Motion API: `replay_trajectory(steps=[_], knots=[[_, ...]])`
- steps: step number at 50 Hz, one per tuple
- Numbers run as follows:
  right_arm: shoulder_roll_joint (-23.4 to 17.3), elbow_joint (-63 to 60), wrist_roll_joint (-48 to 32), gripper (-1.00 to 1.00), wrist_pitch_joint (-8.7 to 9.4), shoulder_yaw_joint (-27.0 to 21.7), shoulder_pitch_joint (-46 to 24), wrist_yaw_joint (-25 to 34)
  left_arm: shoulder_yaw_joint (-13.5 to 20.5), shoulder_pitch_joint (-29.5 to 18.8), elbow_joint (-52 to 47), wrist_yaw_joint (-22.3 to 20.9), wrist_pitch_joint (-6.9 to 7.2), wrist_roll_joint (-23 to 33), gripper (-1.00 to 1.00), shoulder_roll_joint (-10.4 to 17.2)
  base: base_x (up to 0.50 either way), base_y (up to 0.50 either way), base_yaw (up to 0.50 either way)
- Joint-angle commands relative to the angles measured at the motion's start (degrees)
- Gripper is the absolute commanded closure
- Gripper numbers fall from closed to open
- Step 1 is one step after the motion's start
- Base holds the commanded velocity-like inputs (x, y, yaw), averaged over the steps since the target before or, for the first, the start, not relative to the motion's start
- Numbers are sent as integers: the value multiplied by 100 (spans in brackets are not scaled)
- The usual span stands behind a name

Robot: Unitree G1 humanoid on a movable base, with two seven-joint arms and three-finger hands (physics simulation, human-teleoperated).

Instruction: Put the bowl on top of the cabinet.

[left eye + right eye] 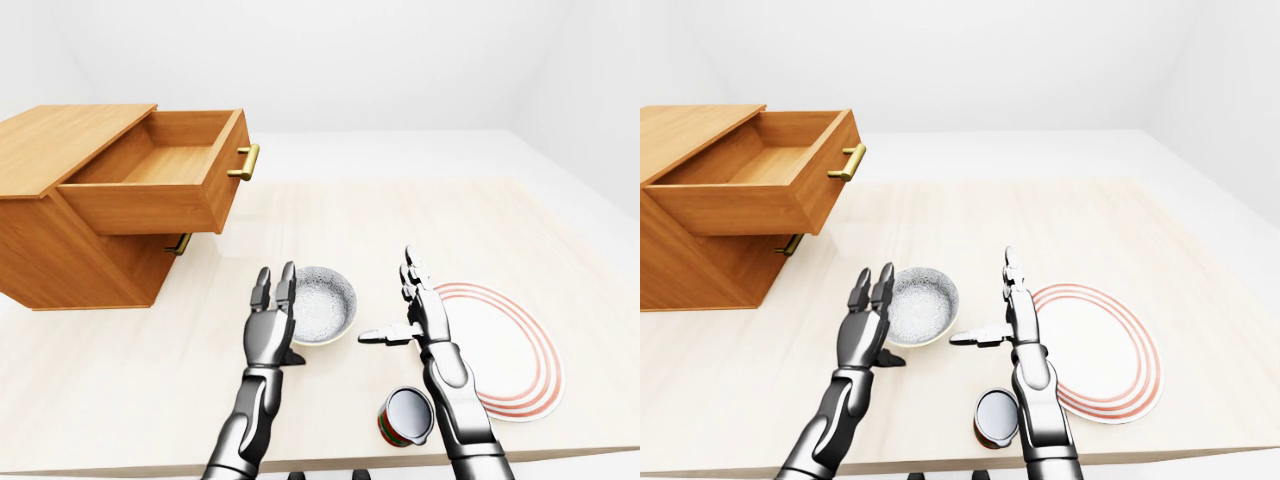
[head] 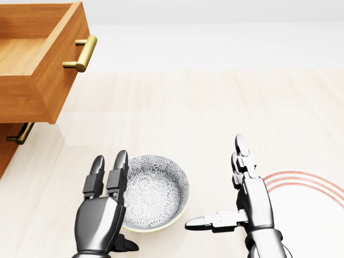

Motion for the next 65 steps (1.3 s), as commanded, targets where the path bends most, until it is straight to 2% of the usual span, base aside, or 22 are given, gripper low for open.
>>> replay_trajectory(steps=[1,7,8,9,10,30,37,40,44,45,48,49,51,53,58,59,60,64,65], knots=[[-9,-13,3,-100,17,-23,-10,-10,-209,17,258,357,0,375,-100,-49,0,0,0],[-12,26,1,-100,-3,-30,-26,-11,-244,25,295,367,0,342,-100,-71,0,0,0],[-11,29,0,-100,6,-29,-32,-11,-295,57,217,437,0,424,-40,-11,0,0,0],[-10,41,-5,-100,-4,-28,-33,-16,-312,112,164,284,0,325,100,20,0,0,0],[-10,45,-5,-100,-1,-24,-33,-11,-289,106,193,335,0,458,100,-3,0,0,0],[5,20,-8,-100,-21,13,-4,9,-220,213,-74,99,0,263,100,17,0,0,0],[13,4,-13,-100,-19,38,15,23,-97,201,-463,-322,0,247,100,68,0,0,0],[16,36,-30,-100,-45,52,10,23,5,163,-927,-781,0,245,100,93,0,0,0],[16,12,-30,-100,-20,52,11,24,57,156,-1269,-1055,0,253,100,92,0,0,0],[13,0,-30,-100,-16,46,14,23,130,123,-1729,-1447,0,198,100,89,0,0,0],[13,-1,-30,-100,-15,46,14,24,141,122,-1759,-1476,0,198,100,83,0,0,0],[15,8,-34,-100,-30,51,22,24,217,55,-2277,-1955,0,182,100,85,0,0,0],[16,0,-36,-100,-26,53,25,23,236,45,-2362,-2047,0,194,100,78,0,0,0],[22,33,-48,-100,-46,65,19,18,296,-32,-2762,-2465,0,225,100,83,0,0,0],[22,61,-50,-100,-58,67,10,18,312,-33,-2775,-2487,0,233,100,69,0,0,0],[31,44,-69,-100,-56,90,29,15,456,-263,-3505,-3240,0,198,100,93,0,0,0],[38,66,-88,-100,-79,109,33,8,559,-446,-3885,-3676,0,172,100,104,0,0,0],[39,-8,-84,-100,-47,122,68,16,763,-737,-4273,-4237,0,84,100,115,0,0,0],[39,-7,-84,-100,-48,122,68,16,770,-743,-4277,-4247,0,83,100,113,0,0,0]])
